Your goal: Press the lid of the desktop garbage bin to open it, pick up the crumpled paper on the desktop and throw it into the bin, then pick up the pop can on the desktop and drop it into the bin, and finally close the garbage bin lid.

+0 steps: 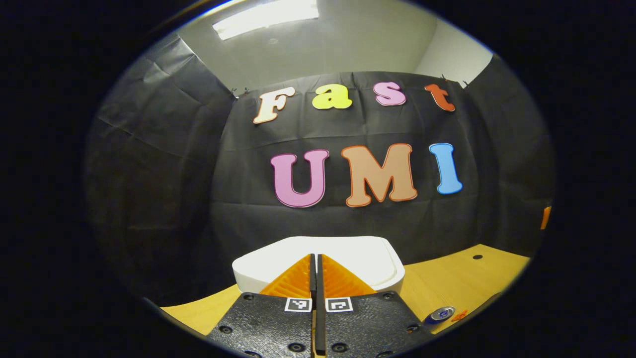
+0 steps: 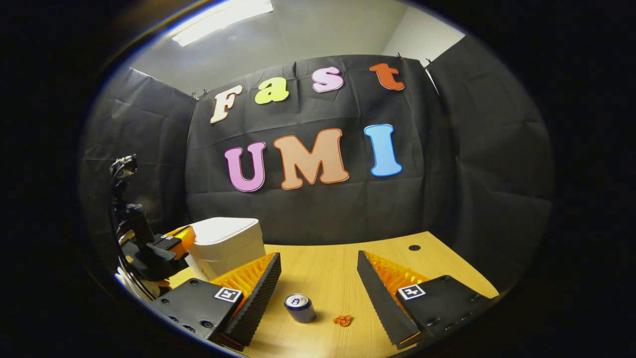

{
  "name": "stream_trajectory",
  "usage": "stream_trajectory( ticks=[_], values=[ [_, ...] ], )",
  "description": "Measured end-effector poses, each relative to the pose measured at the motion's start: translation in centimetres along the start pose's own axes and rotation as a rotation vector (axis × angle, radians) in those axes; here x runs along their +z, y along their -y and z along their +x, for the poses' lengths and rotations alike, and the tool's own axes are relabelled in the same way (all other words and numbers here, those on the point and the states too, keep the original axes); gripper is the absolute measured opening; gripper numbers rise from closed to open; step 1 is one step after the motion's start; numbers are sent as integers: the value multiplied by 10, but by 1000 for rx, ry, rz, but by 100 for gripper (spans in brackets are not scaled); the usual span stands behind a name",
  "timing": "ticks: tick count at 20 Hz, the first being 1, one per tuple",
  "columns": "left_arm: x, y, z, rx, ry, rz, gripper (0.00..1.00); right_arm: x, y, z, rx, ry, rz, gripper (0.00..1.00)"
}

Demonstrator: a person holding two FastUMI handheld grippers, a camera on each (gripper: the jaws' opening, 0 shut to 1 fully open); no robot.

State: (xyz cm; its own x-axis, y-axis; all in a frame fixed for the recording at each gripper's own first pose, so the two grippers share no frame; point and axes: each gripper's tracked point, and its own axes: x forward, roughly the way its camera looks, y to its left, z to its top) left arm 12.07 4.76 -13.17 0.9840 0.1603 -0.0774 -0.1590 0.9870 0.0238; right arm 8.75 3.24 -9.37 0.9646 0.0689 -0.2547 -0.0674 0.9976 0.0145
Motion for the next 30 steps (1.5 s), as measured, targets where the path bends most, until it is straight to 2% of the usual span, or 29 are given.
stream_trajectory(
  ticks=[2, 6, 9, 11, 14, 17, 20, 21, 22, 24, 27, 28, 29, 30],
  values=[
    [1, 3, -1, -23, 18, -60, 0, 0, 1, 1, 0, 0, -13, 98],
    [-4, 4, -2, -98, -9, -65, 0, -5, 2, 3, 5, -6, -15, 98],
    [7, 7, 2, -108, 22, 40, 0, -3, 5, 6, 8, 10, -20, 98],
    [10, 5, 5, -106, -2, 120, 0, -6, 15, 9, -11, 10, -49, 97],
    [52, 4, 2, -107, 79, 102, 0, -21, 30, 17, -35, -9, -79, 95],
    [81, 9, -4, -127, 132, 77, 0, -39, 45, 28, -56, -43, -60, 98],
    [96, 15, -19, -157, 139, 80, 0, -60, 50, 42, -33, -88, -50, 98],
    [99, 16, -27, -166, 145, 80, 4, -69, 52, 48, -29, -109, -63, 98],
    [102, 15, -33, -171, 145, 83, 0, -81, 55, 54, -25, -138, -80, 98],
    [98, 11, -46, -172, 120, 106, 0, -111, 57, 63, 0, -223, -88, 98],
    [87, 7, -65, -182, 71, 125, 14, -149, 54, 76, 33, -354, -32, 98],
    [84, 4, -69, -176, 55, 122, 29, -160, 54, 78, 39, -387, -17, 98],
    [80, 1, -73, -163, 37, 121, 31, -168, 53, 84, 45, -412, -10, 98],
    [75, -4, -75, -143, 22, 122, 47, -177, 53, 89, 49, -439, -11, 99]
  ],
)
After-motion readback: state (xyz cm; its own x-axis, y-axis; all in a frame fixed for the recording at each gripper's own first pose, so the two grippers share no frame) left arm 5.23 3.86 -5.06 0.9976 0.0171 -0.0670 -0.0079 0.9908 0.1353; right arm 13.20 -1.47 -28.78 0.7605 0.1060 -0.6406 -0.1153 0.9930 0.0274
